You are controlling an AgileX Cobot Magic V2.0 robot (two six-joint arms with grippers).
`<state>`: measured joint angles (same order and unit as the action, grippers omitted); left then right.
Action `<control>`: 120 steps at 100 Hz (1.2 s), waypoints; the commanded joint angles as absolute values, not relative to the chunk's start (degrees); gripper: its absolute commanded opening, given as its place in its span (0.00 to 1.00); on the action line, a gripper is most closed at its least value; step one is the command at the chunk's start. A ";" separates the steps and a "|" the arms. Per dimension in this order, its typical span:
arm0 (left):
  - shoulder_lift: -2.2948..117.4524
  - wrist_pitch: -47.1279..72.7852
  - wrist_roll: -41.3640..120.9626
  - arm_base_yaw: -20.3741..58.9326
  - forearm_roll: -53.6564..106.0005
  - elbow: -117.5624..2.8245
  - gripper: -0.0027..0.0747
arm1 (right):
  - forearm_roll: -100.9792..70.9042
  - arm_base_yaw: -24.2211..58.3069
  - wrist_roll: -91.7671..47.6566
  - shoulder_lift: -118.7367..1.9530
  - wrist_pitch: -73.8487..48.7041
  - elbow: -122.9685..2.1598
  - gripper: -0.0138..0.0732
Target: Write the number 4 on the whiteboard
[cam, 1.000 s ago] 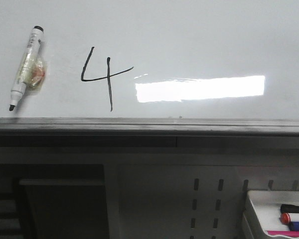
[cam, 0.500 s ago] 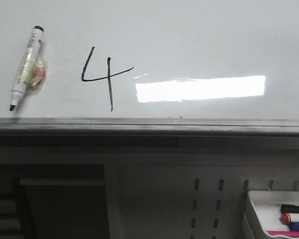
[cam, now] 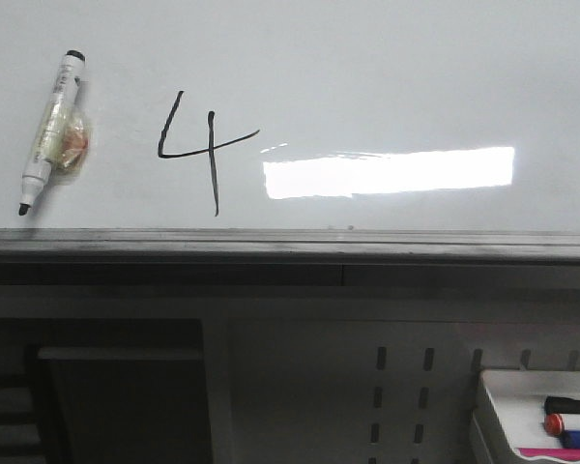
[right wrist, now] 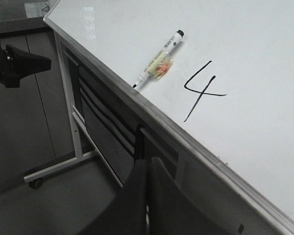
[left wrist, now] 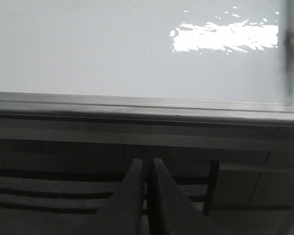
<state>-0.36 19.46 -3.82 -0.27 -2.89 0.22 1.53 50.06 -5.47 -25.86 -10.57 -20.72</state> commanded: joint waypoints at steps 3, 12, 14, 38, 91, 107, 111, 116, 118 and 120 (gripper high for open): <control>-1.72 16.68 -4.35 -0.35 -2.99 2.18 0.01 | 1.98 49.75 -6.04 -25.88 -5.65 -22.22 0.08; -1.72 16.68 -4.35 -0.35 -2.99 2.18 0.01 | 1.98 49.75 -6.04 -25.88 -5.65 -22.22 0.08; -1.72 16.68 -4.35 -0.35 -2.99 2.18 0.01 | 1.98 49.75 -6.04 -25.88 -5.65 -22.22 0.08; -1.72 16.68 -4.35 -0.35 -2.99 2.18 0.01 | 2.01 46.98 -6.04 -25.77 -3.53 -22.22 0.08; -1.72 16.68 -4.35 -0.35 -2.95 2.18 0.01 | 2.11 10.02 -2.90 -20.86 7.66 -10.91 0.08; -1.72 16.68 -4.35 -0.35 -2.86 2.18 0.01 | 2.01 3.33 1.04 -12.89 7.56 -2.87 0.08; -1.72 16.68 -4.35 -0.35 -2.86 2.18 0.01 | 2.01 2.05 2.22 -10.66 7.44 -0.70 0.08; -1.72 16.68 -4.35 -0.35 -2.86 2.18 0.01 | 2.01 0.84 2.50 -8.77 7.00 0.85 0.08; -1.72 16.68 -4.35 -0.35 -2.86 2.18 0.01 | 2.01 0.42 2.50 -7.89 6.77 1.52 0.08; -1.72 16.68 -4.35 -0.35 -2.86 2.18 0.01 | 2.01 0.15 2.50 -7.03 6.40 2.07 0.08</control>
